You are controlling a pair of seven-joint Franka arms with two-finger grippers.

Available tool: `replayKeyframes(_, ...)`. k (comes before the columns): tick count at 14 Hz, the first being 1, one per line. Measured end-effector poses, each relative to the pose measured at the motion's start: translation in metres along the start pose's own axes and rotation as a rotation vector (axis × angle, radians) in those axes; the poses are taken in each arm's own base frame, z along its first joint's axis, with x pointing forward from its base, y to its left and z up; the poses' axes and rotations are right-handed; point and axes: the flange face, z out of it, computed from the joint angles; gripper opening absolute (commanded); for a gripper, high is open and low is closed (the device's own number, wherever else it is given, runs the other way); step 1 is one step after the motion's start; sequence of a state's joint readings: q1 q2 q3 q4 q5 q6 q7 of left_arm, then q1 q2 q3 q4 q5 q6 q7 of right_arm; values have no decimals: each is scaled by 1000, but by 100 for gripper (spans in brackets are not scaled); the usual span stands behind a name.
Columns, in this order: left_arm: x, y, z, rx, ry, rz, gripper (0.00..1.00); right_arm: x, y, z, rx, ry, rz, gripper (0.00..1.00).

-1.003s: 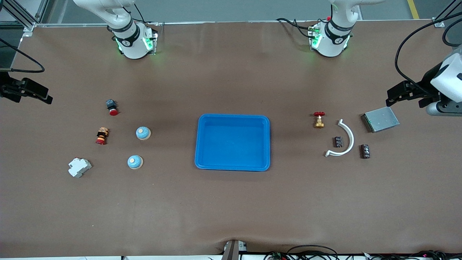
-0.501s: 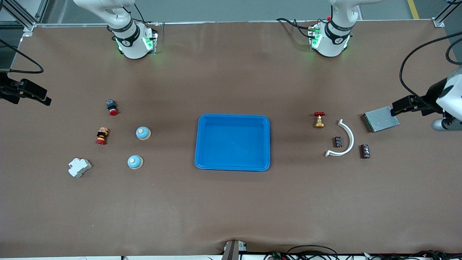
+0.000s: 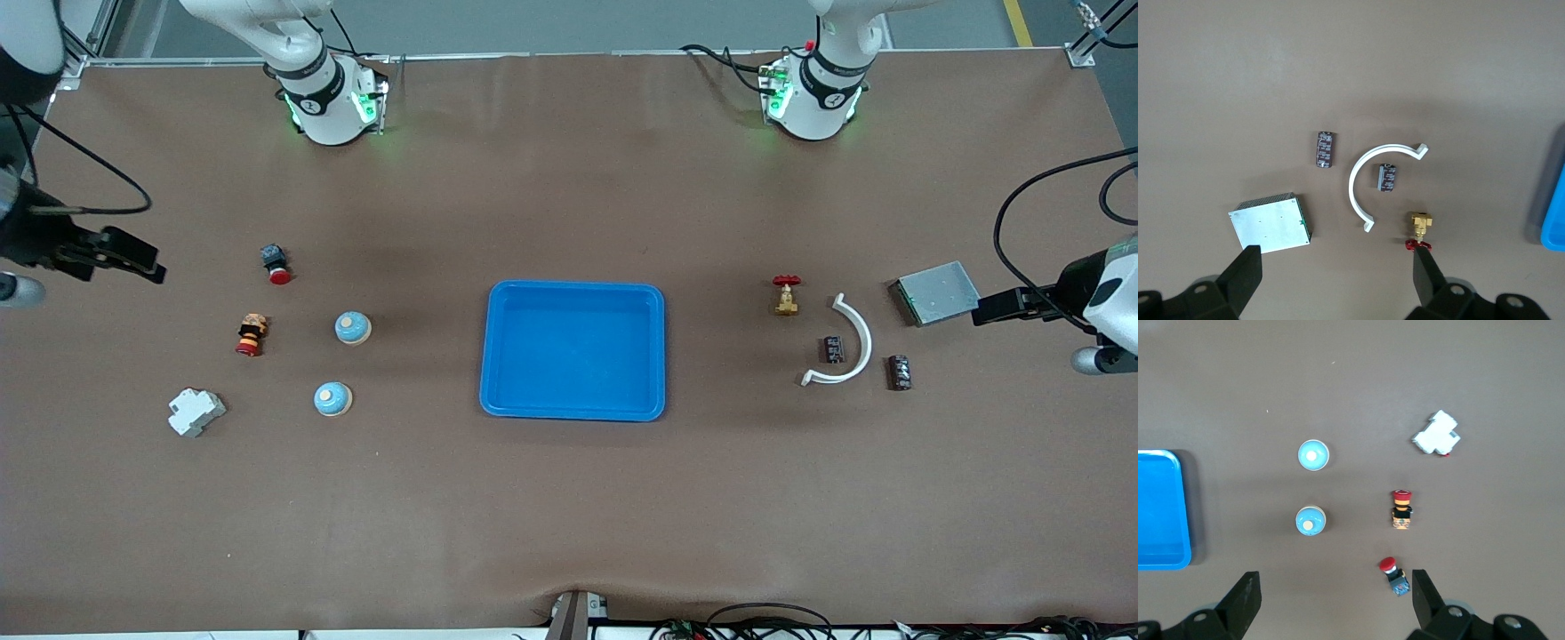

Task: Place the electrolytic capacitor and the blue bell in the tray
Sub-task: 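Lower the right gripper onto a blue bell while the left gripper reaches a capacitor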

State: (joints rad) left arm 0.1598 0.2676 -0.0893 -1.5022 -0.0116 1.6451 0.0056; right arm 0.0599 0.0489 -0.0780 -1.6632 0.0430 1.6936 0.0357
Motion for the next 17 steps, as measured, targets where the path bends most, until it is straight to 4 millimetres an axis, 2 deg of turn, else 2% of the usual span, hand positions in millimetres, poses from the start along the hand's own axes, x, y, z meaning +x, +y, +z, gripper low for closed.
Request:
replayKeyframes(2,7,-14,14,-5,-12,12,100,0,-8,29,-1,-13,-7,100)
replayKeyframes(4,17,-21,33,-9,-20,18,100,-2,-12,53,-2,-21,-9,100)
replayKeyframes(8,36,-20,87,-16,-47,21,100,-7,-9,101,-4,-24,-4,100)
replayKeyframes(11,42,-19,129,-17,-27,20,100,-14,-7,140,-5,-4,0,100)
replayKeyframes(14,42,-15,159,-17,-9,15,100,-27,-5,186,-7,22,2,100)
replayKeyframes(17,45,-15,189,-21,-32,-7,100,-43,-11,221,-8,58,-12,100)
